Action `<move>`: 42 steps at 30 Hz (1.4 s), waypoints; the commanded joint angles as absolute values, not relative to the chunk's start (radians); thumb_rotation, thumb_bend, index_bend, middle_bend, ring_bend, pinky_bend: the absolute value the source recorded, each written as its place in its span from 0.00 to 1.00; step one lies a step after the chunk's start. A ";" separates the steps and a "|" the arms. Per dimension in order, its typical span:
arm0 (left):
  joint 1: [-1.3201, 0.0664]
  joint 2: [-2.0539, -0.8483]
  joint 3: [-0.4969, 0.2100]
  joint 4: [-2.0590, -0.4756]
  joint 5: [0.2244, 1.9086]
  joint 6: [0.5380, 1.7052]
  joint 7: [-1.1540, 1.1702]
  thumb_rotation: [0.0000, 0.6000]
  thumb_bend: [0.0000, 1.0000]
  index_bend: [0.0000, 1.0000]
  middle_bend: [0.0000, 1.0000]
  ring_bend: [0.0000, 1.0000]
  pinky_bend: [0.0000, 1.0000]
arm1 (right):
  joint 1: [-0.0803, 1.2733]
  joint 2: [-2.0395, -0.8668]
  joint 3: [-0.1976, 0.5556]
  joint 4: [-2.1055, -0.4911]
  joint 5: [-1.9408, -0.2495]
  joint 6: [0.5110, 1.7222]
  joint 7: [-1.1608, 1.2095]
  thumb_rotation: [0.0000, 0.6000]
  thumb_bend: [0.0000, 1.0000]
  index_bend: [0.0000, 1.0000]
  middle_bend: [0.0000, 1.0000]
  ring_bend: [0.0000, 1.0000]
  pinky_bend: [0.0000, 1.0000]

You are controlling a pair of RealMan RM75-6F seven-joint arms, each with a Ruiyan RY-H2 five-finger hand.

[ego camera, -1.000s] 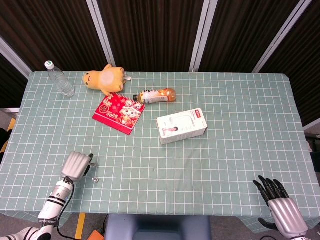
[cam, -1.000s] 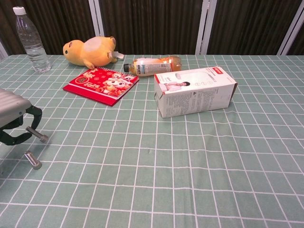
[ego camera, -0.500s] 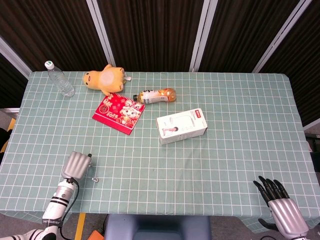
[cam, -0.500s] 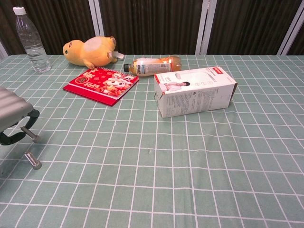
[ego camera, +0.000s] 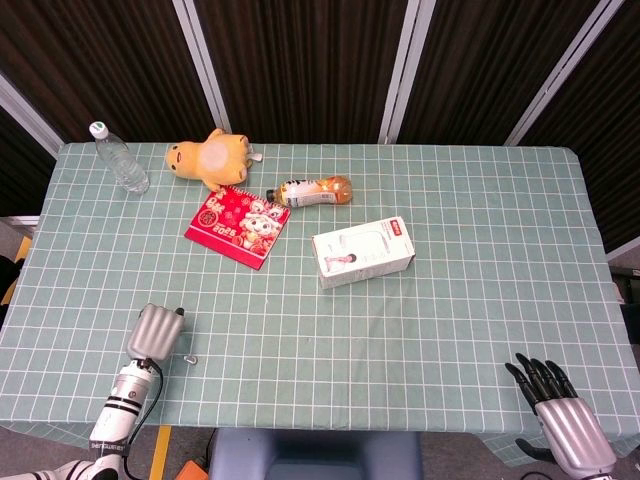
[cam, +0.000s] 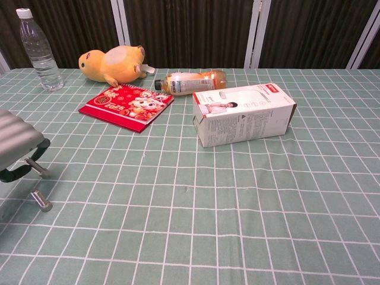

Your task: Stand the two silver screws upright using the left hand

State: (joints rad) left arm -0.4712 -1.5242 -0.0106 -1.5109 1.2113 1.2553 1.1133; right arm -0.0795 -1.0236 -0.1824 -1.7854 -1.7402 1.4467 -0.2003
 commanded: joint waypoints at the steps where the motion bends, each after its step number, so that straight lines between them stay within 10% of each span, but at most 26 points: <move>1: -0.470 -1.536 -0.002 -1.496 1.224 1.262 1.119 1.00 0.44 0.53 1.00 1.00 1.00 | -0.079 -1.021 -0.184 -1.788 -1.740 1.445 -0.199 1.00 0.16 0.00 0.00 0.00 0.00; 36: -0.428 -1.455 0.027 -1.608 1.276 1.321 1.080 1.00 0.42 0.27 1.00 1.00 1.00 | -0.083 -1.017 -0.184 -1.791 -1.742 1.448 -0.202 1.00 0.16 0.00 0.00 0.00 0.00; 40: -0.367 -1.318 0.067 -1.722 1.355 1.397 0.923 1.00 0.41 0.10 0.70 0.77 0.90 | -0.085 -1.014 -0.183 -1.792 -1.744 1.455 -0.199 1.00 0.16 0.00 0.00 0.00 0.00; 42: -0.337 -1.246 0.101 -1.756 1.423 1.419 0.741 1.00 0.41 0.02 0.34 0.37 0.53 | -0.086 -1.014 -0.183 -1.791 -1.747 1.458 -0.201 1.00 0.16 0.00 0.00 0.00 0.00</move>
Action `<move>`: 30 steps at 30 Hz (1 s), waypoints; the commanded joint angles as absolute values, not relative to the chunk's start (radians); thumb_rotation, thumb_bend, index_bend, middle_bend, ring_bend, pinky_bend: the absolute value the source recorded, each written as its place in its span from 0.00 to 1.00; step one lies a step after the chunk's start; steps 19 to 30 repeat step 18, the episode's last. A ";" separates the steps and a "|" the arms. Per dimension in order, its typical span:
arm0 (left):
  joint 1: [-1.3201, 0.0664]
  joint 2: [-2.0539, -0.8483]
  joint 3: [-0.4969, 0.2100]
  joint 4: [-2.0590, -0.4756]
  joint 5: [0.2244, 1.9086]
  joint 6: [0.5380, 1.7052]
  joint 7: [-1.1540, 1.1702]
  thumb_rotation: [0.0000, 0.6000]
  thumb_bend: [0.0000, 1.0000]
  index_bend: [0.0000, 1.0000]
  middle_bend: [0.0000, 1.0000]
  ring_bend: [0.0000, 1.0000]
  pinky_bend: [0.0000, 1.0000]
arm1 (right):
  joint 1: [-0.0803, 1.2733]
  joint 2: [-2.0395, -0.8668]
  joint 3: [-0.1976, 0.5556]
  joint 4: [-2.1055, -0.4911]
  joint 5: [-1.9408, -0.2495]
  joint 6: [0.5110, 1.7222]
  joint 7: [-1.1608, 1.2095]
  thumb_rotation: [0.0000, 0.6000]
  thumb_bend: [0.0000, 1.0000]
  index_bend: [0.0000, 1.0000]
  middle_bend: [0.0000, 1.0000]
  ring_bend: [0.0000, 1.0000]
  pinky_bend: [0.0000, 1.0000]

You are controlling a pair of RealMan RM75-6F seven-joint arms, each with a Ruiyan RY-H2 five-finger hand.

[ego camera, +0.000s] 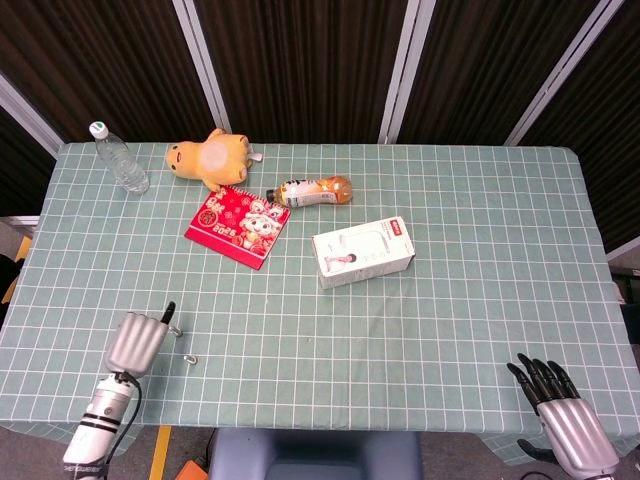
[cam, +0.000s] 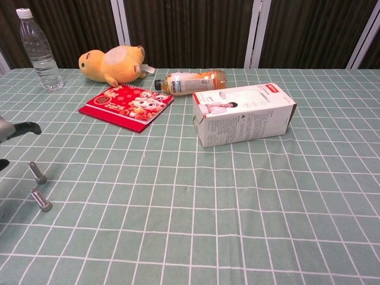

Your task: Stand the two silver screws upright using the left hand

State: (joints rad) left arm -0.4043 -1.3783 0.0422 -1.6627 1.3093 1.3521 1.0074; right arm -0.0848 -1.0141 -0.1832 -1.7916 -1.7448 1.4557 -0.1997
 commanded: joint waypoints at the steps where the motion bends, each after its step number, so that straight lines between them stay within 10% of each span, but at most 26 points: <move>1: -0.311 -1.204 0.128 -1.764 1.480 1.446 0.580 1.00 0.41 0.01 0.26 0.27 0.42 | -0.087 -1.016 -0.183 -1.791 -1.748 1.460 -0.203 1.00 0.16 0.00 0.00 0.00 0.00; 3: -0.260 -1.158 0.174 -1.746 1.569 1.515 0.319 1.00 0.41 0.00 0.06 0.04 0.18 | -0.089 -1.021 -0.181 -1.789 -1.751 1.465 -0.207 1.00 0.16 0.00 0.00 0.00 0.00; 6: -0.159 -1.141 0.247 -1.638 1.697 1.672 -0.074 1.00 0.39 0.00 0.00 0.00 0.08 | -0.091 -1.040 -0.170 -1.776 -1.752 1.477 -0.217 1.00 0.16 0.00 0.00 0.00 0.00; 30: -0.107 -1.105 0.231 -1.568 1.705 1.674 -0.072 1.00 0.37 0.00 0.00 0.00 0.04 | -0.097 -1.072 -0.140 -1.748 -1.731 1.503 -0.228 1.00 0.16 0.00 0.00 0.00 0.00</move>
